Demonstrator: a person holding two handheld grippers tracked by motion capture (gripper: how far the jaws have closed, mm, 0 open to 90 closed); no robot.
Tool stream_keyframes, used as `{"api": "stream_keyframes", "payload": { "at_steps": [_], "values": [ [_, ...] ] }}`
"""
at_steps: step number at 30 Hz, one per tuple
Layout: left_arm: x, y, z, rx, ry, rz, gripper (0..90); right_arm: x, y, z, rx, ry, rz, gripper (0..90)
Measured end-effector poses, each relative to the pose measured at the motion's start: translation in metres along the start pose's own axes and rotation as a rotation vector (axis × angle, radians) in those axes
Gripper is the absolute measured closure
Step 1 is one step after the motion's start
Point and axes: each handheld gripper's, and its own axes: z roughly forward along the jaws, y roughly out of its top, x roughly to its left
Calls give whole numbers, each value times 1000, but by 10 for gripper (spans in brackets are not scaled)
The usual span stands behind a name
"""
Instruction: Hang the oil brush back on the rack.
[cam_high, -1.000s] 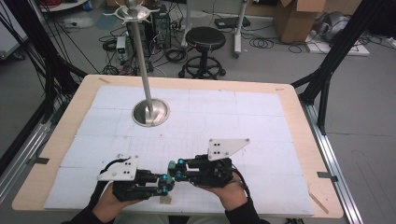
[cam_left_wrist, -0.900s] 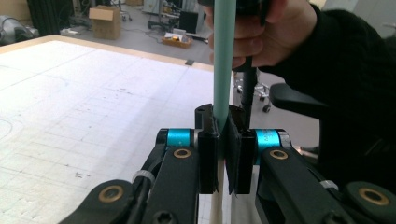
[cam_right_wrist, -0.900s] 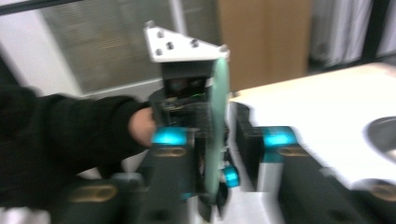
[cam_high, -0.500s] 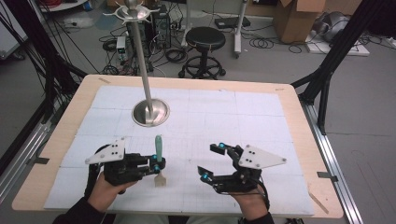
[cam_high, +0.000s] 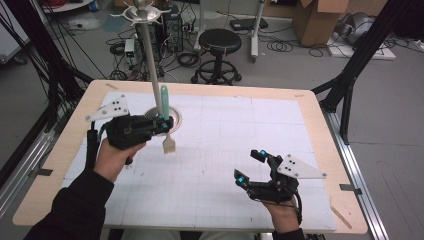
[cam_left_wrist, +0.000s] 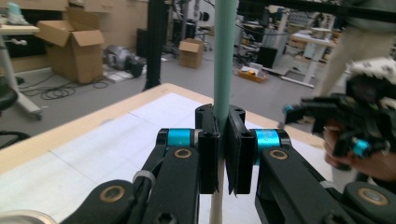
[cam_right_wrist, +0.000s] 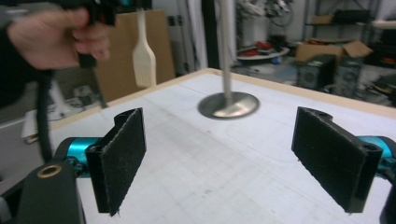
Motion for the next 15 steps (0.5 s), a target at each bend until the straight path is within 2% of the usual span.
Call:
{"api": "stream_keyframes", "payload": {
  "at_steps": [5, 10, 15],
  "values": [
    [11, 23, 6, 8, 50, 10, 842, -7, -2, -6, 15, -41, 19, 163],
    [18, 46, 13, 24, 102, 32, 842, -15, -5, -11, 16, -106, 35, 163],
    [26, 67, 22, 35, 158, 44, 842, -16, -5, -12, 17, -115, 36, 163]
  ]
}}
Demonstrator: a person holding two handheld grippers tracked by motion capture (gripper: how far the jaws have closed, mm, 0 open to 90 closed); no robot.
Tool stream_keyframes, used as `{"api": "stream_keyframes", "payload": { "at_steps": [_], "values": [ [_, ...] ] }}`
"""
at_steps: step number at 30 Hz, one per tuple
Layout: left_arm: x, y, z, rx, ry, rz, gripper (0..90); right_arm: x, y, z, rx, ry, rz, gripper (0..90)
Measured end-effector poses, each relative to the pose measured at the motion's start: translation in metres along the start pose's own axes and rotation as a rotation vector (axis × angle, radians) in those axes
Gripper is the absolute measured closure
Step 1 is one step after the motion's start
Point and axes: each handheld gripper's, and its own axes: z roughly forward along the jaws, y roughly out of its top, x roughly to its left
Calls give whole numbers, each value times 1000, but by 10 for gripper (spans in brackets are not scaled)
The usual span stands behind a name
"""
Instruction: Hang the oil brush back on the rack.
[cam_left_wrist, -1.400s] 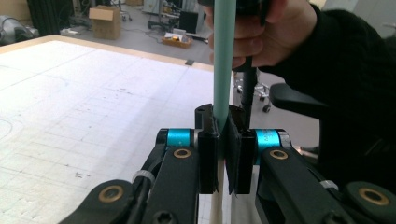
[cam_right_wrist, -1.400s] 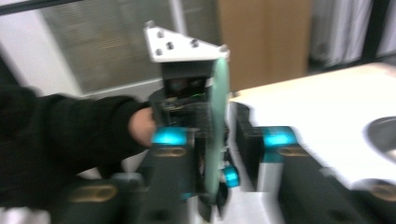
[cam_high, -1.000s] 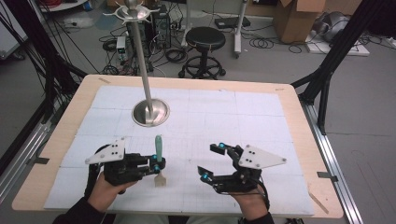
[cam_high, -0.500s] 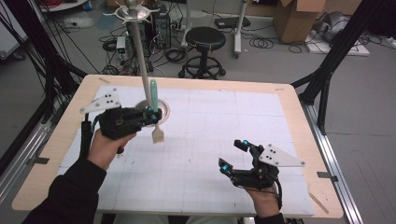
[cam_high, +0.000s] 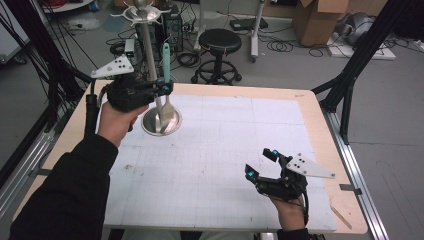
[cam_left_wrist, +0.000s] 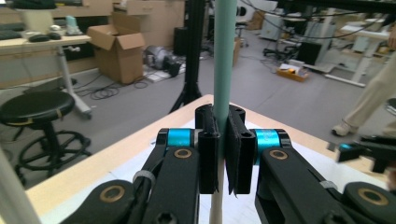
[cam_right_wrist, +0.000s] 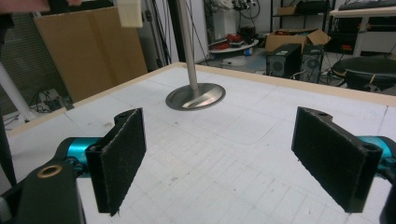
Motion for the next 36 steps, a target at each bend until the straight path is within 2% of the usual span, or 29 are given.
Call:
{"api": "stream_keyframes", "payload": {
  "at_steps": [3, 7, 10, 14, 21, 33, 36],
  "values": [
    [5, 10, 6, 13, 38, 5, 842, 0, 0, 0, 1, 2, -1, 163],
    [13, 17, 13, 14, 75, -19, 842, 0, 1, 0, -4, 8, 3, 163],
    [19, 18, 16, -4, 95, -50, 842, 0, 1, 0, -7, 13, 6, 163],
    [26, 16, 20, 11, 134, -61, 842, -1, 0, 0, -7, 18, 7, 163],
    [32, 14, 23, 6, 158, -79, 842, 0, 1, 0, -9, 25, 2, 163],
    [36, 14, 26, 14, 170, -78, 842, 1, 0, -1, -8, 29, 5, 163],
    [39, 14, 25, 7, 180, -93, 842, 1, 0, -1, -7, 29, 7, 163]
  ]
}}
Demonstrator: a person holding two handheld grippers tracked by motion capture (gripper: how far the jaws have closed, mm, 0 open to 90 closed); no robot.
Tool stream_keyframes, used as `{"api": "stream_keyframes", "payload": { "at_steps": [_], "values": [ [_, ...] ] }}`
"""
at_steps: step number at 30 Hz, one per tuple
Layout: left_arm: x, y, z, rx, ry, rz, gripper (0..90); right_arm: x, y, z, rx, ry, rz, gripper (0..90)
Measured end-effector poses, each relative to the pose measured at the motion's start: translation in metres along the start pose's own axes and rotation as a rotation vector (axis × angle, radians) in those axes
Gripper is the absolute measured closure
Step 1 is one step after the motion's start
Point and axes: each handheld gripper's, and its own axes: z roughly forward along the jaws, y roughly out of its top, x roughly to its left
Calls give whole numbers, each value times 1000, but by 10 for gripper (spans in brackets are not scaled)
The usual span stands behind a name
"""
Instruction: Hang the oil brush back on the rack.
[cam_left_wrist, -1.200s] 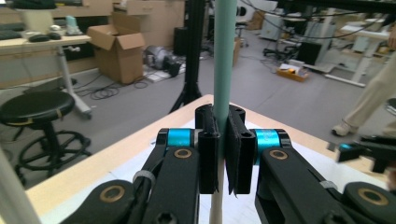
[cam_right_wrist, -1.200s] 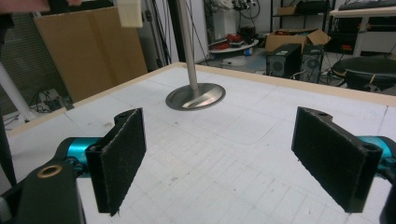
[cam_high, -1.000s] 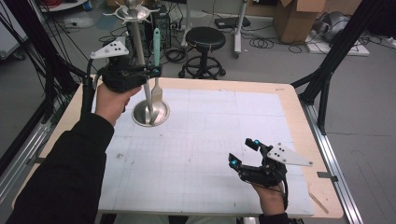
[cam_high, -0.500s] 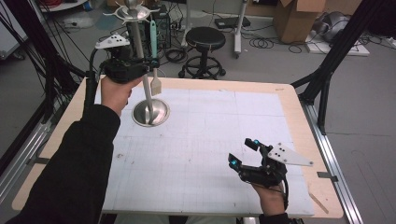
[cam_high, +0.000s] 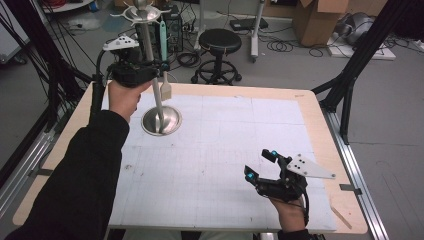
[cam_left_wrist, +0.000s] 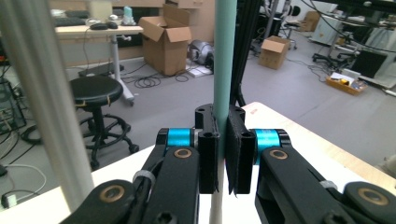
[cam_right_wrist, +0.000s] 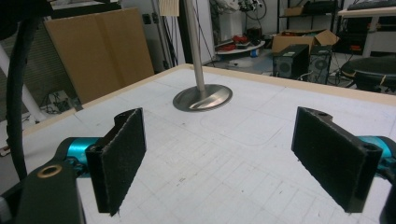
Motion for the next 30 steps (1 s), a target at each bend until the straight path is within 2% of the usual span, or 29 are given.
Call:
{"api": "stream_keyframes", "payload": {
  "at_steps": [4, 8, 14, 17, 20, 23, 25, 26, 28, 30],
  "values": [
    [3, 0, 1, -5, 4, -18, 842, 1, 0, -1, -2, 4, -2, 163],
    [6, -2, 1, 20, 16, -18, 841, 1, -1, 0, 3, 5, -4, 163],
    [7, -9, -7, -18, -7, -11, 825, 1, -2, 1, 4, 2, 5, 163],
    [6, -14, -15, -28, -10, -6, 676, 1, -2, 0, 4, -2, 12, 163],
    [6, -24, -29, -71, -32, -10, 540, -1, -4, 0, 17, -24, -6, 163],
    [7, -39, -47, -105, -62, -10, 472, -2, -6, -1, 41, -54, -24, 163],
    [7, -50, -58, -108, -75, -5, 425, -4, -8, -1, 56, -70, -36, 163],
    [6, -57, -63, -112, -95, -3, 411, -5, -8, -1, 61, -77, -37, 163],
    [5, -73, -72, -111, -145, -28, 390, -6, -10, -1, 64, -84, -32, 163],
    [1, -92, -81, -98, -167, -25, 342, -6, -11, 0, 75, -85, -43, 163]
  ]
}}
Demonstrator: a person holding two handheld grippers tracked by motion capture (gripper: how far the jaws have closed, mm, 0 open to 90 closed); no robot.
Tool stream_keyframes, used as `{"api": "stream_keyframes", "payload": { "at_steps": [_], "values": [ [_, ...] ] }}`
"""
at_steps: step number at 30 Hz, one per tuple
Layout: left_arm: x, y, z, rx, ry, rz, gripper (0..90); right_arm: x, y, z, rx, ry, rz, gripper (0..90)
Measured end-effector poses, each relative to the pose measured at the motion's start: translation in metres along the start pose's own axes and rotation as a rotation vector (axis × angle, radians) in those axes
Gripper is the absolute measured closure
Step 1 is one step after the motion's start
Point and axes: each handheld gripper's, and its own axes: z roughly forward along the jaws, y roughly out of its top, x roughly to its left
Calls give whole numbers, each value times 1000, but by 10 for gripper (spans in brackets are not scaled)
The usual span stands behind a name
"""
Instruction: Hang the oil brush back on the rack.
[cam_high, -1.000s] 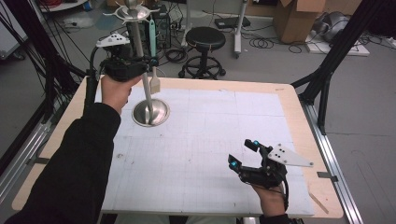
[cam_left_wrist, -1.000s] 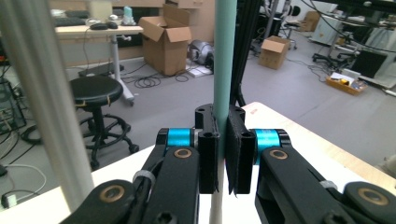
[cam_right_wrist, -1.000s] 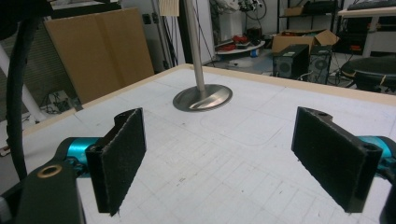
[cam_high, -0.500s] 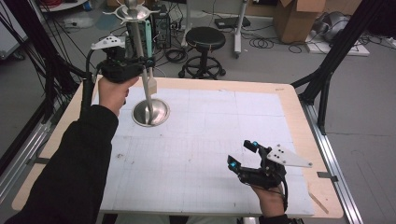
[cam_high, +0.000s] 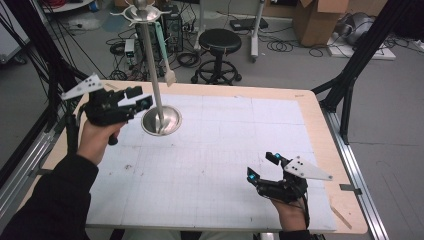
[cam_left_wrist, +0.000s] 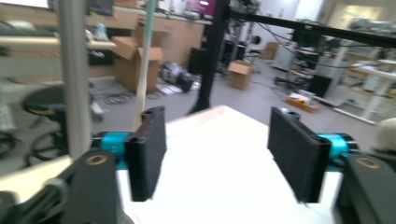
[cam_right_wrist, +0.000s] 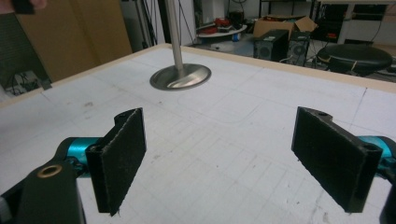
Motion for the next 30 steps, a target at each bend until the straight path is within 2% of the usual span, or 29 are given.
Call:
{"api": "stream_keyframes", "payload": {
  "at_steps": [2, 5, 10, 11, 14, 16, 22, 24, 30],
  "values": [
    [-4, -13, -8, 17, -19, 1, 297, 0, -1, 1, 12, -3, -12, 163],
    [-14, -32, -20, 30, -39, 17, 147, -1, -3, 0, 15, 1, -12, 163],
    [-26, -58, -41, -6, -33, 37, 152, -1, -6, -4, -3, 19, -26, 163],
    [-27, -64, -45, -8, -30, 47, 155, -1, -7, -5, -6, 25, -27, 163],
    [-26, -77, -56, -28, -28, 33, 163, -1, -9, -8, -4, 29, -34, 163],
    [-26, -83, -61, -29, -22, 37, 165, -1, -11, -10, 3, 27, -33, 163],
    [-26, -99, -68, -12, -6, 54, 167, -2, -16, -12, 7, 6, -28, 163],
    [-25, -100, -68, 6, -1, 64, 168, -1, -18, -12, 14, 0, -32, 163],
    [-24, -102, -72, -4, 0, 57, 173, 1, -18, -13, 11, -11, -37, 163]
  ]
}}
